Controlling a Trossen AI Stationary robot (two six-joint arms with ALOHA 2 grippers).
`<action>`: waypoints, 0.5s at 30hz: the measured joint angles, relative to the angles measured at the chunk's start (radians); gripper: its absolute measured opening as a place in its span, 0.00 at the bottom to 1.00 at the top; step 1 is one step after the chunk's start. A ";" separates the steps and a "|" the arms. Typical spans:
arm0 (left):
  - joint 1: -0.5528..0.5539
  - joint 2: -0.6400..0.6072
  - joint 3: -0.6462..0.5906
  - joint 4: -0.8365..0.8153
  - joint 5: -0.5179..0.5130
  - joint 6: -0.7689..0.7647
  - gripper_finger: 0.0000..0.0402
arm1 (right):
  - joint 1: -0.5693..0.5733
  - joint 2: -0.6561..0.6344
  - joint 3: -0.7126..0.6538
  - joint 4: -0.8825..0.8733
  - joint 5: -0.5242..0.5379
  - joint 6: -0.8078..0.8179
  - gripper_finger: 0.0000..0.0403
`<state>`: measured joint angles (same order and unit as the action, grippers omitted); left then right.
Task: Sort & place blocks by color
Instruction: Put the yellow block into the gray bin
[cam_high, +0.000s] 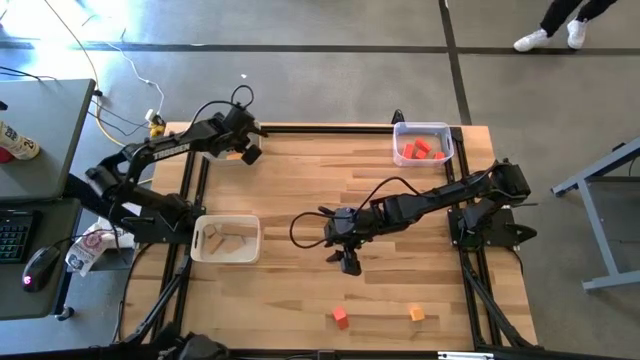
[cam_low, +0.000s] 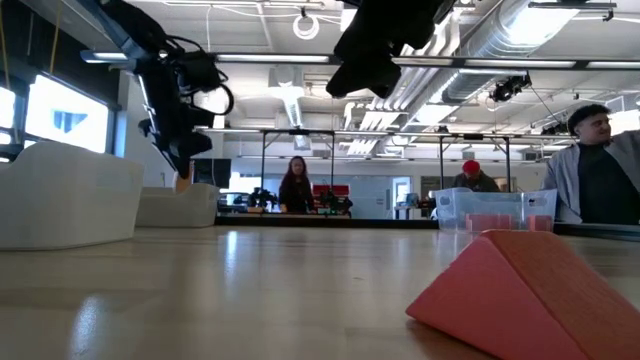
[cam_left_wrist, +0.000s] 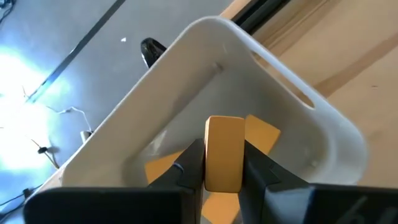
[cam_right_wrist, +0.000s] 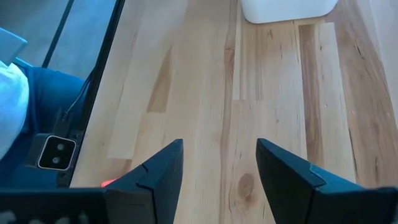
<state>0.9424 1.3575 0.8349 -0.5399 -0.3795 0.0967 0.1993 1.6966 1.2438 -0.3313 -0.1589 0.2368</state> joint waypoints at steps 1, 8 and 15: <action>0.000 0.014 0.000 0.008 -0.002 0.001 0.11 | 0.000 0.000 0.000 0.000 0.000 0.008 0.46; 0.000 0.076 0.000 0.033 -0.012 -0.001 0.17 | 0.012 0.000 0.000 0.000 0.000 0.009 0.46; 0.000 0.081 0.000 0.038 -0.056 -0.015 0.25 | 0.030 0.000 0.000 0.000 0.009 -0.001 0.46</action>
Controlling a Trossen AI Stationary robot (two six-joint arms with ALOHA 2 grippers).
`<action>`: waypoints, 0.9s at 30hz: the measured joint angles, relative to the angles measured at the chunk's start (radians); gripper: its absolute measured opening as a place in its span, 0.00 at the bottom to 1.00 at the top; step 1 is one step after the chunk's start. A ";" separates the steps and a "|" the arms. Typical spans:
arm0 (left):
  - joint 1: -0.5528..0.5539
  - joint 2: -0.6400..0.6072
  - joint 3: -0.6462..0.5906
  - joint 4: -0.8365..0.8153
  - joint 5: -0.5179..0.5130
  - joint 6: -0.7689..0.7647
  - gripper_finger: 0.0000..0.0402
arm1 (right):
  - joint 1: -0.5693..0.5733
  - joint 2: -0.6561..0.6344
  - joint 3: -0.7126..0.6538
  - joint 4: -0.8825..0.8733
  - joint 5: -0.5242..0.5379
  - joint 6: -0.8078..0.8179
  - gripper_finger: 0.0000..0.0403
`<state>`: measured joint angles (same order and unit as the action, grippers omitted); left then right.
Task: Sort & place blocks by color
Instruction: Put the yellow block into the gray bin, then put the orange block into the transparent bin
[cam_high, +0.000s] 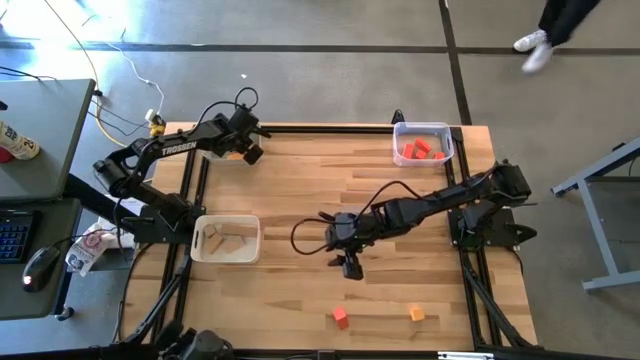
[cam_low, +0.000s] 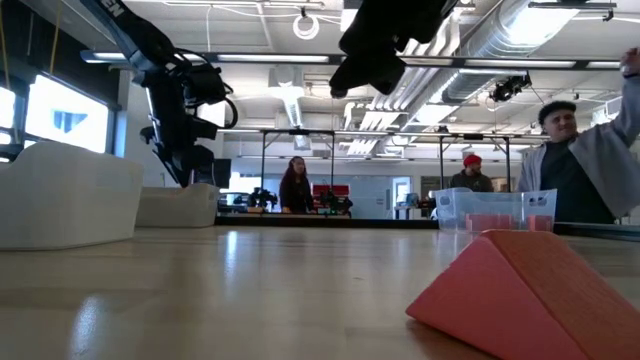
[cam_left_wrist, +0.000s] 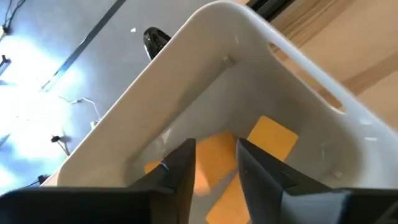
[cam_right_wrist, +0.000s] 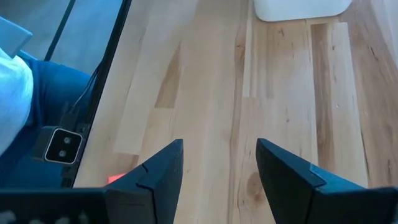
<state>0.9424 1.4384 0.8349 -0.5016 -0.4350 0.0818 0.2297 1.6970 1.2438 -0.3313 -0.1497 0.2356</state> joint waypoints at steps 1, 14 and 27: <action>0.000 0.000 0.000 0.000 0.004 0.000 0.27 | 0.003 0.000 0.000 0.000 0.000 -0.006 0.46; -0.007 -0.001 0.014 -0.091 0.005 0.000 0.40 | 0.056 0.000 0.000 0.008 -0.011 -0.100 0.46; -0.175 -0.002 0.141 -0.354 0.086 -0.097 0.40 | 0.176 0.000 0.000 0.008 -0.017 -0.053 0.46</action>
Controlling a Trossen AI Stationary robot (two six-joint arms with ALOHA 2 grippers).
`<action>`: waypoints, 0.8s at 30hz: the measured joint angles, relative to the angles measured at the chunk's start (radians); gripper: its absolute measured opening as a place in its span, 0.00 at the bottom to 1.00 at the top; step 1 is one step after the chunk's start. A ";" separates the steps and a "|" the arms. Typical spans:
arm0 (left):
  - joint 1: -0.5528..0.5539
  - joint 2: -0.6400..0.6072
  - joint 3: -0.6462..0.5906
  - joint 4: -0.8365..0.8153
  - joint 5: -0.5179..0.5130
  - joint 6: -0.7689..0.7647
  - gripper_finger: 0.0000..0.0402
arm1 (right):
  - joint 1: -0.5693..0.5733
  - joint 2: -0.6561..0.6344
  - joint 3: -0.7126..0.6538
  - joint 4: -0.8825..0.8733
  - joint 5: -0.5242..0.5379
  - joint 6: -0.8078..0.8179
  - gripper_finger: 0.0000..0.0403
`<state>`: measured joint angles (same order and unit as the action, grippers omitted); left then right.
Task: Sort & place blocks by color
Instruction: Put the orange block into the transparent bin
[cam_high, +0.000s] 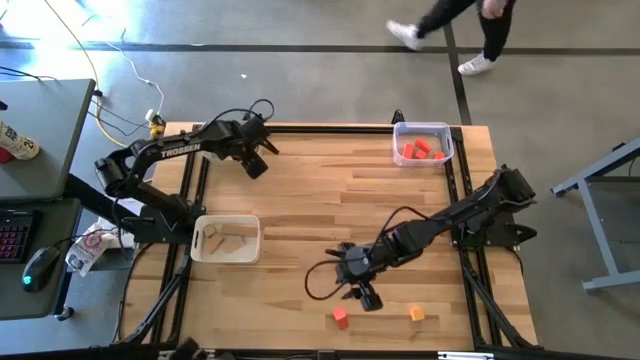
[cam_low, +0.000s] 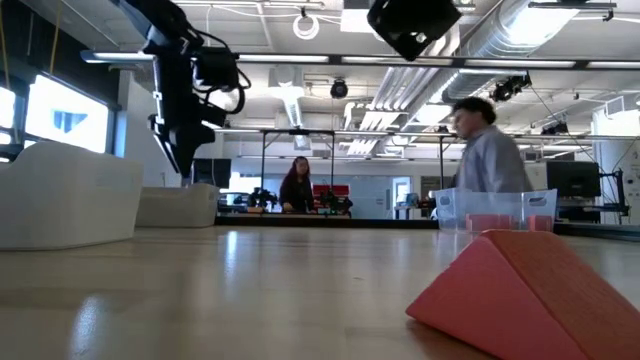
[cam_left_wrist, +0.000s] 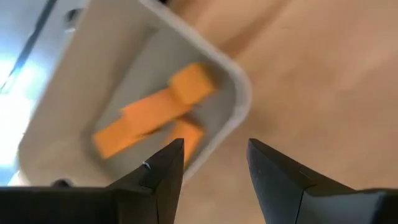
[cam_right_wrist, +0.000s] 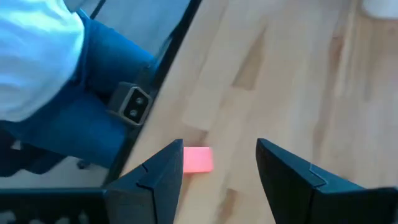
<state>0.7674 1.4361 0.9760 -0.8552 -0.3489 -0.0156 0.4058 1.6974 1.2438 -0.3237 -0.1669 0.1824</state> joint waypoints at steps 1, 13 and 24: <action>-0.021 0.000 0.001 -0.002 0.015 -0.006 0.40 | 0.009 0.000 0.000 0.000 0.001 0.028 0.46; -0.302 0.000 0.002 -0.010 0.121 -0.090 0.40 | 0.105 0.000 0.000 0.095 0.102 0.366 0.46; -0.510 0.000 0.002 -0.017 0.136 -0.117 0.40 | 0.140 0.001 0.028 0.169 0.186 0.501 0.46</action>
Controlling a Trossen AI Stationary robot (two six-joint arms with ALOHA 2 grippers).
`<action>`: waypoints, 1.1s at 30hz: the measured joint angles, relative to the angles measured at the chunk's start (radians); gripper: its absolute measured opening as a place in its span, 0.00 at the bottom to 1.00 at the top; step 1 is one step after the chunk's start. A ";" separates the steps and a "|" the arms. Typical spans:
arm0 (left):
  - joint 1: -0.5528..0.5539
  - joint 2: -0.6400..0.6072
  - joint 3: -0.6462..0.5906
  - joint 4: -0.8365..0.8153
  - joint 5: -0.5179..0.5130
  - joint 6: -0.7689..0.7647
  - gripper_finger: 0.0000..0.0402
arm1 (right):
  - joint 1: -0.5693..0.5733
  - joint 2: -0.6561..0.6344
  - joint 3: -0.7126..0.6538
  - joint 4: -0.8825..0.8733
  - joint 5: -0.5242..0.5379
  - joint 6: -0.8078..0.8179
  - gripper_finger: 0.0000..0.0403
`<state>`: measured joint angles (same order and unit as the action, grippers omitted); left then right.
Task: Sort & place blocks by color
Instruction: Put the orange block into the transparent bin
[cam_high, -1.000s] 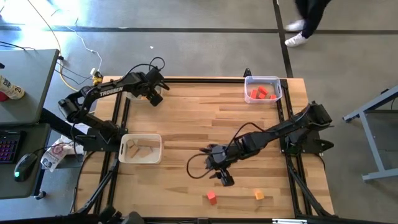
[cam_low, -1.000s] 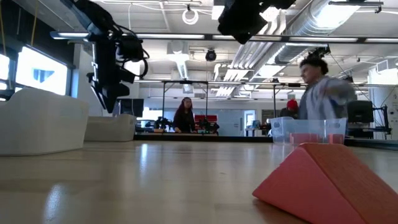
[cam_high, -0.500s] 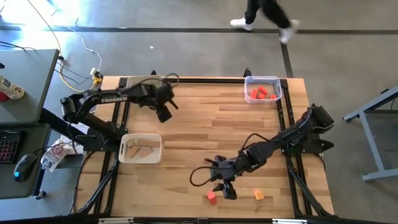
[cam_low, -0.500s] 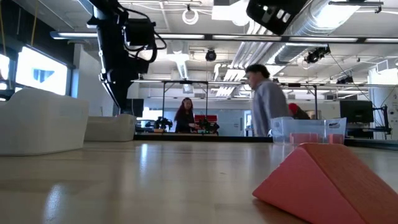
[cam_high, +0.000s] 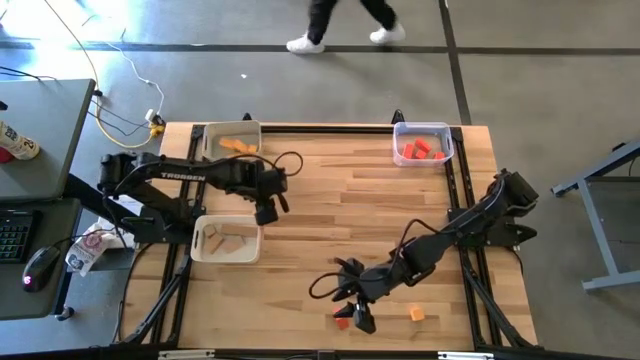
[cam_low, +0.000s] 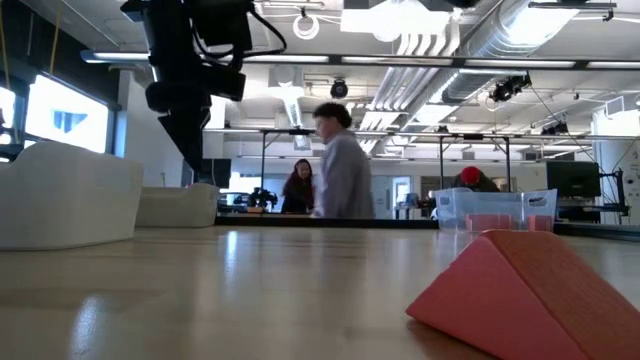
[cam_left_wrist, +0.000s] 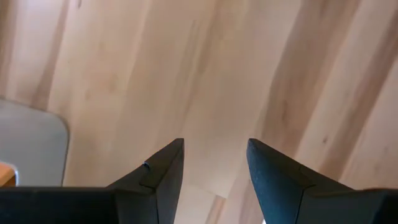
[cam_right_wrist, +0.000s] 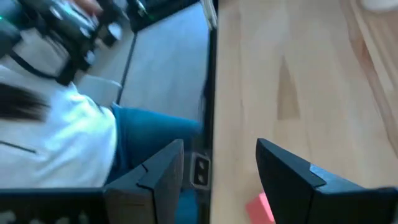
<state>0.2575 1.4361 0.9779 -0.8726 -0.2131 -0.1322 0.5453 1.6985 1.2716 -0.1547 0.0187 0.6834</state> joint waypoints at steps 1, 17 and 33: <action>-0.012 0.000 0.000 0.000 0.000 0.000 0.40 | 0.000 0.000 0.015 0.001 0.001 -0.002 0.46; -0.059 -0.001 0.000 -0.107 -0.024 -0.026 0.40 | -0.002 0.091 0.237 -0.342 0.067 0.174 0.46; -0.059 -0.001 0.000 -0.096 -0.048 -0.026 0.40 | 0.002 0.313 0.401 -0.563 -0.053 0.582 0.46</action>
<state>0.1986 1.4349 0.9783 -0.9686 -0.2615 -0.1578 0.5470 2.0114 1.6730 -0.7178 -0.0339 1.2658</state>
